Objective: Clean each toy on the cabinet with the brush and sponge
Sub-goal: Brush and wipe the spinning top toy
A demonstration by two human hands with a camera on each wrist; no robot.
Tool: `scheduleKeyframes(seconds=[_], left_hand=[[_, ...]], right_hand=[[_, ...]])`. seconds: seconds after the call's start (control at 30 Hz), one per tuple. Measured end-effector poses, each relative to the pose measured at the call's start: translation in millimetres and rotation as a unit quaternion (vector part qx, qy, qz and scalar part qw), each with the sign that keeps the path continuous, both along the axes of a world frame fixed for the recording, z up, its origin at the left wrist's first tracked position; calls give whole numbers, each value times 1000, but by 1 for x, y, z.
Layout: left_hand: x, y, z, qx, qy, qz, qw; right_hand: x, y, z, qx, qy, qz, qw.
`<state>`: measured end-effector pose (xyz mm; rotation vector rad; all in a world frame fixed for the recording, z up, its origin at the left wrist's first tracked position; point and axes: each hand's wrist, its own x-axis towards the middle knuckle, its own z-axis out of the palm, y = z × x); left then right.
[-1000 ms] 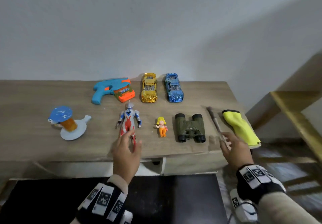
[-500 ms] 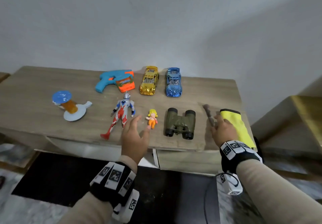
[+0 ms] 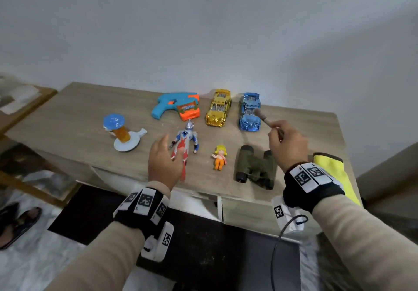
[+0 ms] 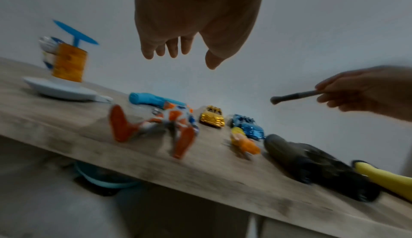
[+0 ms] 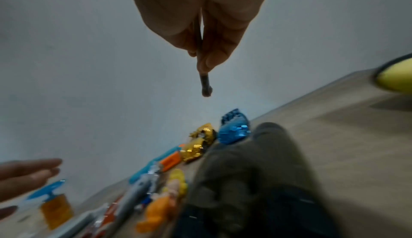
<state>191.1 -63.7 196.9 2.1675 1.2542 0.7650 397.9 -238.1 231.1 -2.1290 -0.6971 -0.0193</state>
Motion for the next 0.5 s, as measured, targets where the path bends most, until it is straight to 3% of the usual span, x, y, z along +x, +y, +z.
scheduleKeyframes(seconds=[0.23, 0.4, 0.5], left_hand=[[-66, 105, 1, 24, 8, 58, 998], [-100, 176, 1, 19, 24, 42, 999], [-105, 203, 1, -26, 21, 11, 999]], right_hand=[[-58, 83, 23, 105, 4, 106, 989], [-101, 140, 27, 110, 5, 123, 986], [-121, 167, 26, 115, 6, 117, 986]])
